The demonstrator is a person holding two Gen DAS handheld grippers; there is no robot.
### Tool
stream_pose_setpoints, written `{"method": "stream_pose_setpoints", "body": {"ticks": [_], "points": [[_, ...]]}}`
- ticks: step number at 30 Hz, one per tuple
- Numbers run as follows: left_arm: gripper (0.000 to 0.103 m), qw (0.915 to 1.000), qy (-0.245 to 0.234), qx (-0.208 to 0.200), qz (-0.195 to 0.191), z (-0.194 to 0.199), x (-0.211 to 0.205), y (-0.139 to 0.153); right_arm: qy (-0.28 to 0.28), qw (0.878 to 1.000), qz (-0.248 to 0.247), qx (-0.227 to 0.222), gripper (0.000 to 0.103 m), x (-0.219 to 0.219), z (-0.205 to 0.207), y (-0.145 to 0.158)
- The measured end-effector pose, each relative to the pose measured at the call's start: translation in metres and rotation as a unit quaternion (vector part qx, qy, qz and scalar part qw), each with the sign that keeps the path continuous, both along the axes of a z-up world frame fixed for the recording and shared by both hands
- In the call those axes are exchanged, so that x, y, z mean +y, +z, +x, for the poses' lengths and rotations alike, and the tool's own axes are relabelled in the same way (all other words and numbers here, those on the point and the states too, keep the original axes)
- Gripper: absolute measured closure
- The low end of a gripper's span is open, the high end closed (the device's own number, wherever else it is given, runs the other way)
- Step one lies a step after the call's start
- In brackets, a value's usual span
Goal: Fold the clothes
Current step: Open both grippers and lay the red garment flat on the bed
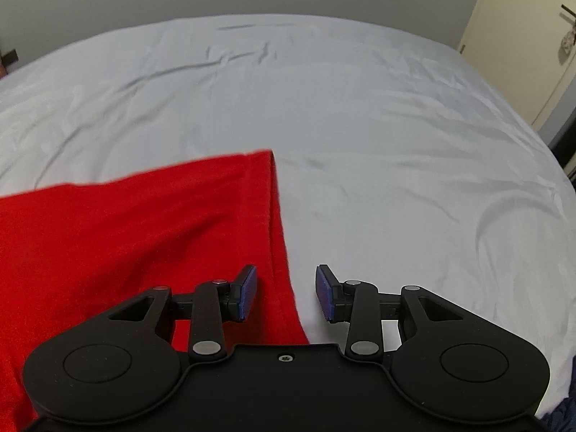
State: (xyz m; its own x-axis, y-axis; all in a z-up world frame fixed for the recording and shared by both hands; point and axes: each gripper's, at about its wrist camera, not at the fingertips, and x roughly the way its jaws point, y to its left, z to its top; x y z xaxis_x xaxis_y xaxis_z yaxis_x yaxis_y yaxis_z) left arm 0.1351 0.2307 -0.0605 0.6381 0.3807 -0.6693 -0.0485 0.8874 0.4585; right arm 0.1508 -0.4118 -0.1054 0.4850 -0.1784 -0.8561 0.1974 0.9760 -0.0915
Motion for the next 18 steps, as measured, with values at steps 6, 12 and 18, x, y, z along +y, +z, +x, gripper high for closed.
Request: {"method": "stream_pose_setpoints", "body": {"ticks": [6,12,18], "points": [[0.098,0.9889,-0.037,0.006,0.144,-0.008,0.011,0.013,-0.007,1.000,0.009,0.001,0.068,-0.001,-0.002,-0.005],[0.077,0.9870,-0.013,0.053,0.151,0.006,0.012,-0.014,0.006,1.000,0.019,0.008,0.068,0.005,-0.007,-0.004],[0.066,0.9776,0.013,0.121,0.171,-0.006,0.012,-0.045,0.020,0.999,0.020,0.017,0.068,0.005,-0.020,0.008]]}}
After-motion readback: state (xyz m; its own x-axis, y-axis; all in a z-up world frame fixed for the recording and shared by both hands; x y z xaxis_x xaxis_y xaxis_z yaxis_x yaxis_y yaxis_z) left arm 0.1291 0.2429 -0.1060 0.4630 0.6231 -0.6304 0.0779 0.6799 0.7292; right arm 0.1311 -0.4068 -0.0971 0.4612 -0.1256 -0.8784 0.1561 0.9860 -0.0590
